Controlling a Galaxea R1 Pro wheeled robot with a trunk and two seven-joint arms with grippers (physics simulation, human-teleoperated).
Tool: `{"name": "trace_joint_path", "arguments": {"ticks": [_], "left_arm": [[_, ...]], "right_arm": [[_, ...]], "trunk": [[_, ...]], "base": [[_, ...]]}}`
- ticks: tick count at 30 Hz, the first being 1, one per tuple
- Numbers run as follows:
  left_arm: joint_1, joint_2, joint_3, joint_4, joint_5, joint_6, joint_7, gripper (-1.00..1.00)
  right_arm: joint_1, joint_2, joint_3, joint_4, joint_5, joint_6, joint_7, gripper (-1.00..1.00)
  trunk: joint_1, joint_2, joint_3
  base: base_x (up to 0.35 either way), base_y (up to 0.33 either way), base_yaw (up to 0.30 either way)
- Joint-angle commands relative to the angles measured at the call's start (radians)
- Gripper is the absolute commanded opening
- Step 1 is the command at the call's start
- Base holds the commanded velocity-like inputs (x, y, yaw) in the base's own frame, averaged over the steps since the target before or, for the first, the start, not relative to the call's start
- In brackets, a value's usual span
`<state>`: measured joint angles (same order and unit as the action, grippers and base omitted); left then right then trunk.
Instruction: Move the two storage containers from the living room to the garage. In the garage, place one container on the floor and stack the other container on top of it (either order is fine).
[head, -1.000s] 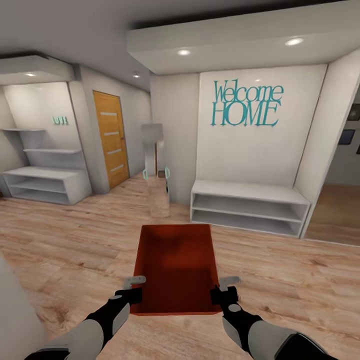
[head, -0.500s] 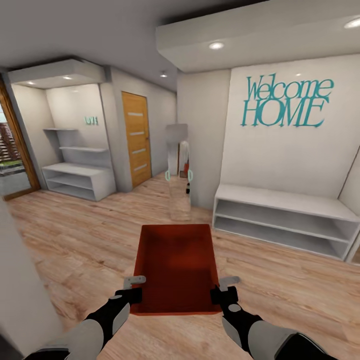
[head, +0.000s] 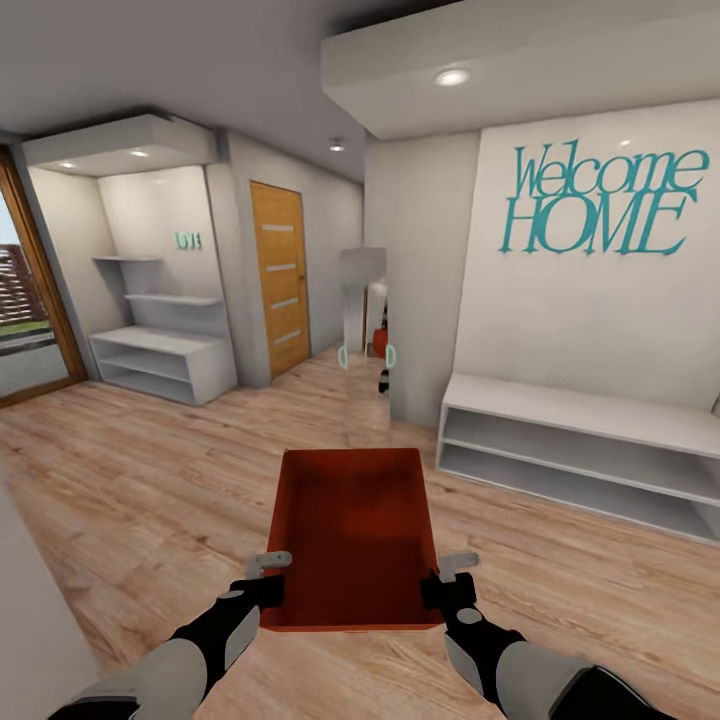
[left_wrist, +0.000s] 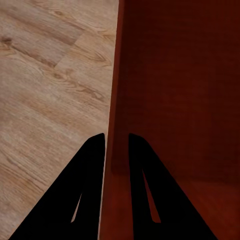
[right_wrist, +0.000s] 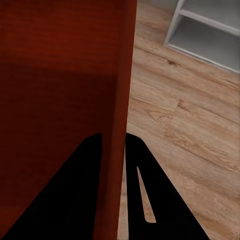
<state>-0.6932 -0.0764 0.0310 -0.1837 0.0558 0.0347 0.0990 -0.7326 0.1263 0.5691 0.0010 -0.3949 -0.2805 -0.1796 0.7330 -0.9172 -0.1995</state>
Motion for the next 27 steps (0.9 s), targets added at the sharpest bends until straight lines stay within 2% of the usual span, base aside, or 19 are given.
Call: {"name": "trace_joint_path", "arguments": {"ticks": [1,19,27], "left_arm": [[0.000,-0.001,-0.003,-0.004,-0.002,-0.053,0.008,-1.00],[0.000,0.001,-0.002,-0.004,-0.002,-0.053,0.008,-1.00],[0.000,0.000,-0.002,-0.003,-0.001,-0.053,0.008,-1.00]], "right_arm": [[-0.001,0.001,-0.039,0.001,0.005,0.003,0.008,-1.00],[-0.001,0.001,-0.039,0.001,0.005,0.003,0.008,-1.00],[-0.001,0.001,-0.038,0.001,0.006,0.003,0.008,-1.00]], "trunk": [[0.001,-0.001,-0.001],[0.001,-0.001,-0.001],[0.001,-0.001,-0.001]], "base": [[0.321,0.000,0.000],[0.321,0.000,0.003],[0.322,0.000,0.223]]}}
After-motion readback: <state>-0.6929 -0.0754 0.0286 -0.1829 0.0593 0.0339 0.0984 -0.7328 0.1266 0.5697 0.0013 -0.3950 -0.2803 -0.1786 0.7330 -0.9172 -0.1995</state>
